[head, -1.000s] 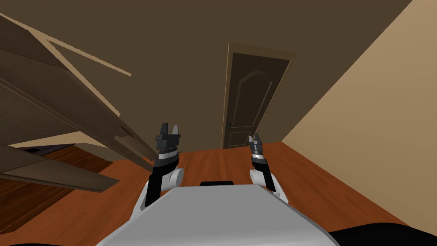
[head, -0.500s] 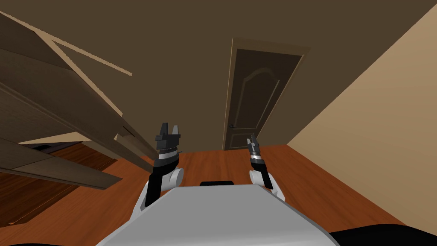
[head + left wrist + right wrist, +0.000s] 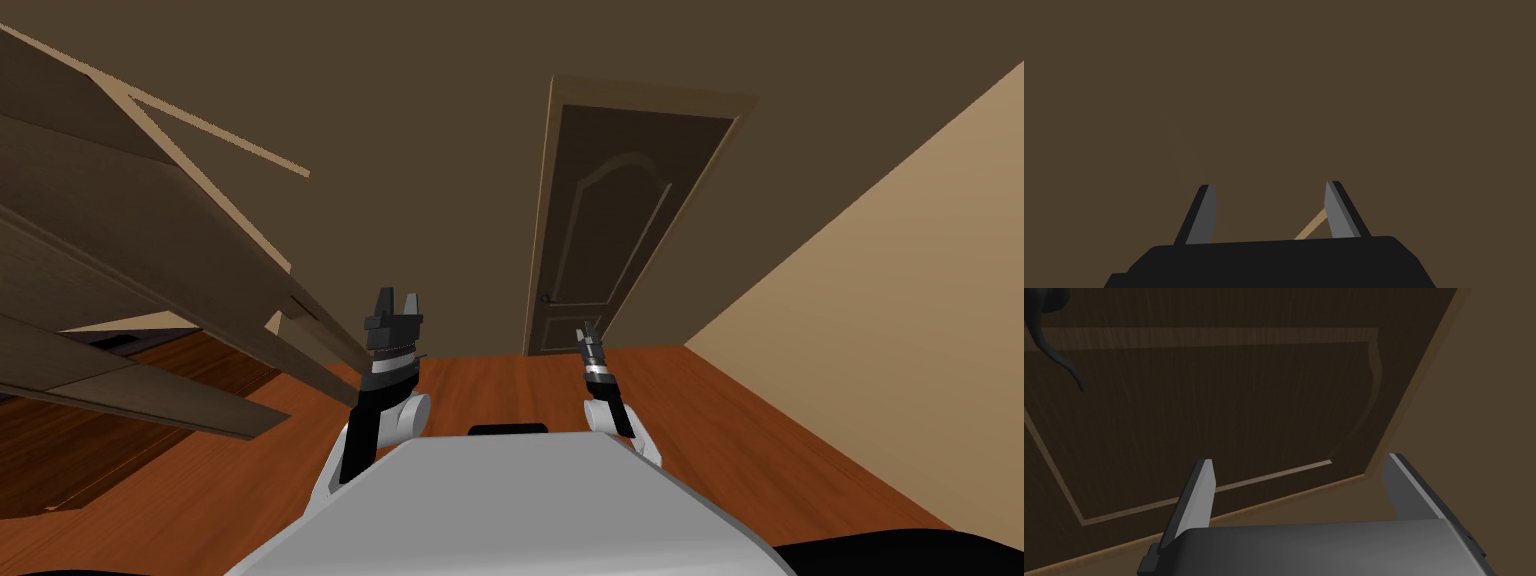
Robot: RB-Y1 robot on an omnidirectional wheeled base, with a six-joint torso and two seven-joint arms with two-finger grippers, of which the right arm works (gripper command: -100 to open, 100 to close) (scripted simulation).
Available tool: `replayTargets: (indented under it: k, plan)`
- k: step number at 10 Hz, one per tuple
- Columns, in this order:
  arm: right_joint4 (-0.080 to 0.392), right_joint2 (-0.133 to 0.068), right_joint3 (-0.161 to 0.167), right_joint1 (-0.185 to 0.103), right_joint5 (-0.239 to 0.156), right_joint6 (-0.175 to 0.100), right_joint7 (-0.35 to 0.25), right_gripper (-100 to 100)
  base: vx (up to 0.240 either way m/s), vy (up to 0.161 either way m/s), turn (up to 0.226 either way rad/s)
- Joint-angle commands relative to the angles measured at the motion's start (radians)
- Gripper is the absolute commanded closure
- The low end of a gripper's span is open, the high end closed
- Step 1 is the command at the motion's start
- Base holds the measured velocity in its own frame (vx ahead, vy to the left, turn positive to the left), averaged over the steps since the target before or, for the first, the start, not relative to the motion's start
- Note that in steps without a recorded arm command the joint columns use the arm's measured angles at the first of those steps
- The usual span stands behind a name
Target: Pull the door open
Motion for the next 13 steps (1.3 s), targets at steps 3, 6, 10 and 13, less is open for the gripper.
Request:
replayTargets:
  k: [3,6,10,13]
  plan:
    - [0.111,-0.023,-0.003,-0.032,-0.005,-0.010,-0.015,-100,0.084,-0.031,0.081]
    - [0.200,-0.041,-0.005,-0.058,-0.009,-0.015,-0.026,-100,0.099,-0.026,0.077]
    - [0.314,-0.063,-0.008,-0.091,-0.013,-0.022,-0.040,-100,0.096,-0.033,0.078]
    - [0.393,-0.078,-0.010,-0.114,-0.017,-0.027,-0.050,-100,0.089,-0.028,0.074]
